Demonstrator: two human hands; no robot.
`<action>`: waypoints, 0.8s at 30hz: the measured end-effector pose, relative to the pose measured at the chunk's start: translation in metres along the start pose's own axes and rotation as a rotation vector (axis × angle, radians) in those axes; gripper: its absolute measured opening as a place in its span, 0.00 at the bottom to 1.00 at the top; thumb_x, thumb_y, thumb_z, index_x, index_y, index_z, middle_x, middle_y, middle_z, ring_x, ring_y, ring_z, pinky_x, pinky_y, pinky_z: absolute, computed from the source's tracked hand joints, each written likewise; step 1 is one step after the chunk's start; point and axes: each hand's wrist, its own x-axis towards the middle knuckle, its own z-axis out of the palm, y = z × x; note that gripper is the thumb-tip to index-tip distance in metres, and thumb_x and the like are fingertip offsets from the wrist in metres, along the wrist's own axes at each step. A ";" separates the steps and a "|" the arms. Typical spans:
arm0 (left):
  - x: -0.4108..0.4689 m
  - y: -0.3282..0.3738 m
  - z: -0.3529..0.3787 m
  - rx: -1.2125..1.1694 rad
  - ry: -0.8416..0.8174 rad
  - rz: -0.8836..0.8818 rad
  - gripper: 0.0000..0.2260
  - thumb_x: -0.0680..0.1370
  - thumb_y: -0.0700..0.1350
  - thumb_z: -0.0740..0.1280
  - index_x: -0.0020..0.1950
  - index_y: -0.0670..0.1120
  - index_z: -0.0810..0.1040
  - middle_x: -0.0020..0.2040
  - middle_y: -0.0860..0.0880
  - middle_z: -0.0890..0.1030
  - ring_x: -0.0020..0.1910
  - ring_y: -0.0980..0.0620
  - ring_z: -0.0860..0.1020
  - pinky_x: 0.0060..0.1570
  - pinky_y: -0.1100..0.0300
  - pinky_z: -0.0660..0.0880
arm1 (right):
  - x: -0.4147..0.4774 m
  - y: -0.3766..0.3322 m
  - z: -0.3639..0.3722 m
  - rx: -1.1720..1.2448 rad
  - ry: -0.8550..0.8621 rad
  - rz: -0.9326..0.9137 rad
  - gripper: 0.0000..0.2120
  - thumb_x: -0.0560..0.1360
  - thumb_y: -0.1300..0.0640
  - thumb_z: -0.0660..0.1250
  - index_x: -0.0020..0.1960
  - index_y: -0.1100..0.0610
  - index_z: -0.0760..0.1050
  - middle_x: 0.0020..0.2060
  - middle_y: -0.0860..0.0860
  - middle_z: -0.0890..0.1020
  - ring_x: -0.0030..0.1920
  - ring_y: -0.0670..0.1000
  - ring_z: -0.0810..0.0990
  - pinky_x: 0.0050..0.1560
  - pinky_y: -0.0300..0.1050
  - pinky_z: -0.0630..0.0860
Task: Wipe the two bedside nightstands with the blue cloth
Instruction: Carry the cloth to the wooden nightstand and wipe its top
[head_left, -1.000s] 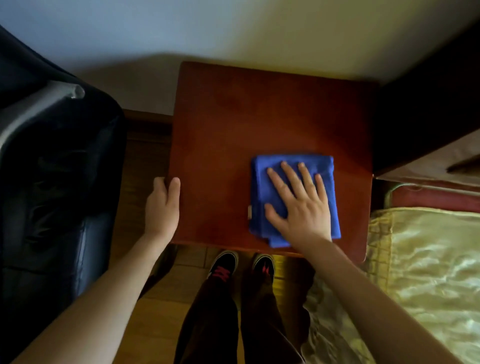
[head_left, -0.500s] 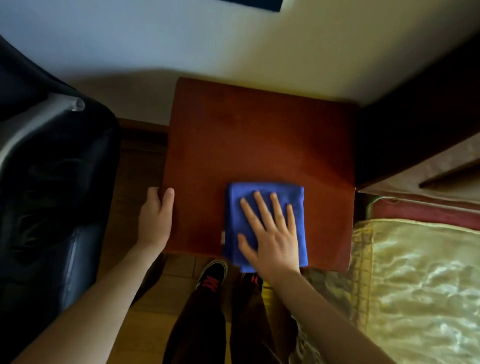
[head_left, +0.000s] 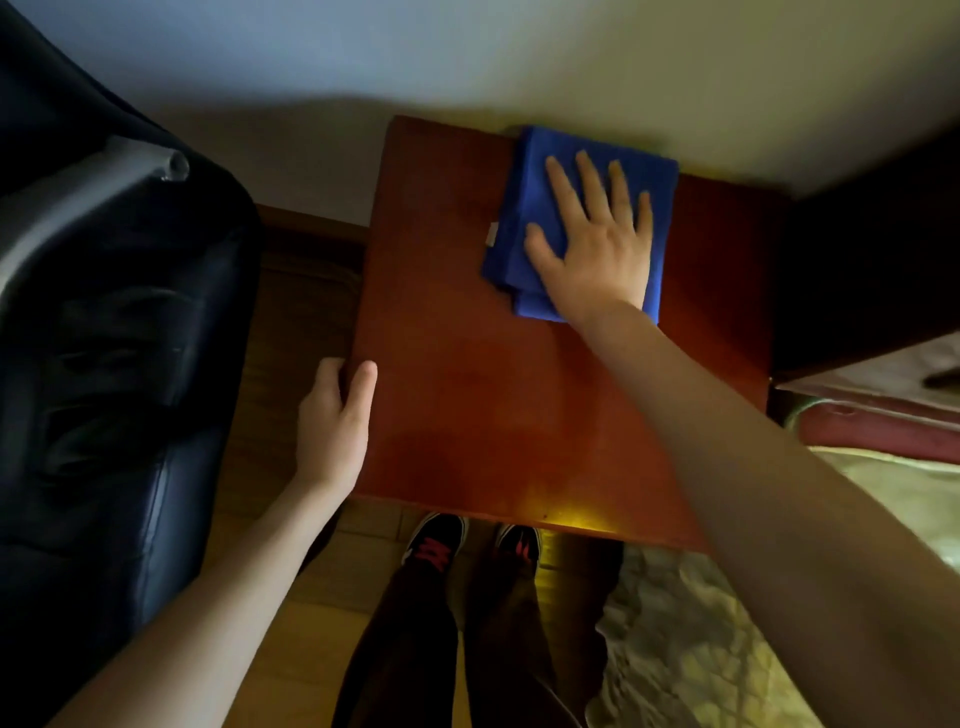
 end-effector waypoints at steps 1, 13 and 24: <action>-0.001 0.001 -0.001 -0.017 0.002 -0.011 0.13 0.81 0.54 0.59 0.57 0.47 0.73 0.45 0.55 0.79 0.42 0.54 0.80 0.40 0.59 0.76 | -0.011 -0.004 0.001 -0.003 0.014 -0.015 0.31 0.77 0.37 0.51 0.78 0.42 0.54 0.78 0.47 0.59 0.79 0.56 0.53 0.77 0.60 0.49; -0.003 0.008 -0.010 -0.150 -0.063 -0.115 0.10 0.80 0.55 0.61 0.55 0.52 0.75 0.47 0.54 0.82 0.45 0.57 0.82 0.46 0.58 0.80 | -0.160 -0.026 0.015 -0.042 -0.176 -0.314 0.33 0.75 0.37 0.58 0.78 0.42 0.54 0.77 0.47 0.60 0.78 0.54 0.55 0.76 0.59 0.51; 0.001 -0.005 -0.005 -0.126 -0.025 -0.027 0.09 0.80 0.54 0.61 0.52 0.50 0.76 0.39 0.56 0.79 0.35 0.62 0.78 0.35 0.71 0.72 | 0.054 -0.129 0.009 -0.108 -0.109 -0.506 0.31 0.77 0.36 0.49 0.78 0.44 0.55 0.79 0.47 0.58 0.79 0.55 0.50 0.77 0.58 0.45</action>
